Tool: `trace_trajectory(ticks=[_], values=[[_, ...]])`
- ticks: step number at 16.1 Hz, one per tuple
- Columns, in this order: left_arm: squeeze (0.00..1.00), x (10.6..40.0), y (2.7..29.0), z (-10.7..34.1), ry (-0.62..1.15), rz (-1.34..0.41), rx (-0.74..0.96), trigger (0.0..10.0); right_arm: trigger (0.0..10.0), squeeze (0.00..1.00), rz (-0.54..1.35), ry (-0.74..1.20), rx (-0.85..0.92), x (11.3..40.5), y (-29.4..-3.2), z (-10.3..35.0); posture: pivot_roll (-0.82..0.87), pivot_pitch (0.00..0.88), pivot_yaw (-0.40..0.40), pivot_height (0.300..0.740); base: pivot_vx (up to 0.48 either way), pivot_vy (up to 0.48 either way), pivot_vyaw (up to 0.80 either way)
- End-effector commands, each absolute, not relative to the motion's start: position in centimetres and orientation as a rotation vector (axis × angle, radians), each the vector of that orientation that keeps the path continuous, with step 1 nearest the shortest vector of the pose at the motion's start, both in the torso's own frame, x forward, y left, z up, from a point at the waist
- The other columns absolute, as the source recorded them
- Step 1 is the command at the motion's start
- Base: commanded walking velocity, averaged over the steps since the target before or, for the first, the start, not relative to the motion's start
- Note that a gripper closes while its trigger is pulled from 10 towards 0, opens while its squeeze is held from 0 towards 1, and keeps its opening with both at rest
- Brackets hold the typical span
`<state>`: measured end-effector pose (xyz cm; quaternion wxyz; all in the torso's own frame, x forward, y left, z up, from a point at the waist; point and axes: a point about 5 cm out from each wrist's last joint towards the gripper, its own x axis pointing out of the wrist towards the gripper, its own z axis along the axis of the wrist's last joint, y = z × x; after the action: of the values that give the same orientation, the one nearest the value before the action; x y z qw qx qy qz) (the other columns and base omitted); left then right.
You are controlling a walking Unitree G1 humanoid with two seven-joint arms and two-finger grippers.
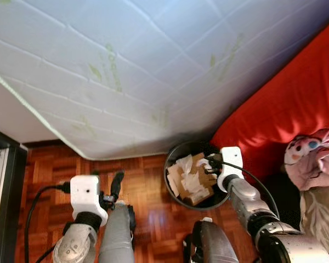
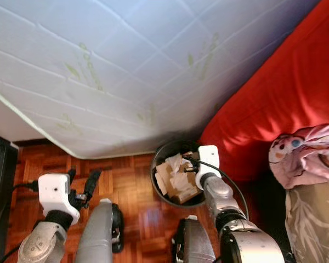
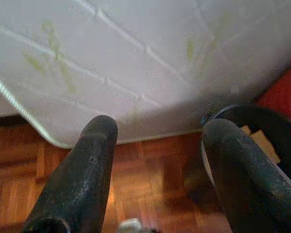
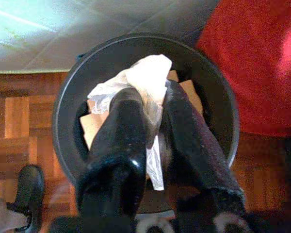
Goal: Clean up the room
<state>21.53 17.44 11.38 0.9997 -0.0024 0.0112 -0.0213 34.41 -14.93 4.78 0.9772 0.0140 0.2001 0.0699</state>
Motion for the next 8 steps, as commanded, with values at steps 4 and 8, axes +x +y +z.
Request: trace_trajectory(ticks=[4, 8], values=[[0.00, 20.65, 17.08, 11.08, 0.075, -0.042, -0.020, 10.0, 10.0, 1.00, 0.162, 0.501, 0.004, 32.79, -15.25, 2.61, 0.18, 0.470, -0.085, 0.655, 0.000, 0.000, 0.00], [0.00, 20.88, 17.17, 11.01, 0.084, -0.039, -0.018, 10.0, 10.0, 1.00, 0.177, 0.501, -0.002, 32.85, -14.99, 2.67, 0.18, 0.459, -0.085, 0.655, 0.000, 0.000, 0.00]])
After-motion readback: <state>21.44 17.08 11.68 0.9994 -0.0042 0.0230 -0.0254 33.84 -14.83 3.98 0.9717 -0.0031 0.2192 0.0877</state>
